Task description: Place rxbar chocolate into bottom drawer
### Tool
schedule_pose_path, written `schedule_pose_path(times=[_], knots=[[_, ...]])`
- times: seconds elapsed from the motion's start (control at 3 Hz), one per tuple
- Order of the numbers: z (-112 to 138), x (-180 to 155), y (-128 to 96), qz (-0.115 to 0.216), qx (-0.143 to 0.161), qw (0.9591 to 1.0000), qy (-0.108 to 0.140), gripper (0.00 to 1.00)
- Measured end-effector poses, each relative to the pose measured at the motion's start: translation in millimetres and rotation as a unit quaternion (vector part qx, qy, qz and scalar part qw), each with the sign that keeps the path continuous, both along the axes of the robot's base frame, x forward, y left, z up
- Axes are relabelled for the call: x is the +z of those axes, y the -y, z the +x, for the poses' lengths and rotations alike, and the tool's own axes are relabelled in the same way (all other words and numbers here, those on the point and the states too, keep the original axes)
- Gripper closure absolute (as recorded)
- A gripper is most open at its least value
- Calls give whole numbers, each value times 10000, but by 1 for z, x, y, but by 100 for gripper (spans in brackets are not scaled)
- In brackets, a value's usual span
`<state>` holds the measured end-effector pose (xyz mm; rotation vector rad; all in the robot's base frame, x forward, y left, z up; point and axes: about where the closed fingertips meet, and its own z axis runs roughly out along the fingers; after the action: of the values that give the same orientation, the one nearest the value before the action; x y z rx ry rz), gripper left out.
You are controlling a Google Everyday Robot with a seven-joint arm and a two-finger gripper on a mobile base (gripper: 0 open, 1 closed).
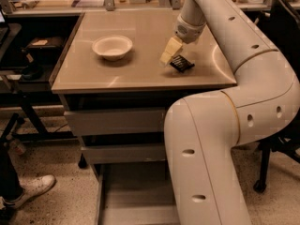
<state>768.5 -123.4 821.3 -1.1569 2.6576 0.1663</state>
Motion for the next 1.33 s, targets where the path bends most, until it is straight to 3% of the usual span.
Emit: schedule_pose_path(times=[0.33,0.67,1.33], knots=[[-8,-8,4,5,5,9999,-150,0],[-16,-17,5,42,95,9995,-289,18],[-12,-11,3,55,84,9996,-250,65]])
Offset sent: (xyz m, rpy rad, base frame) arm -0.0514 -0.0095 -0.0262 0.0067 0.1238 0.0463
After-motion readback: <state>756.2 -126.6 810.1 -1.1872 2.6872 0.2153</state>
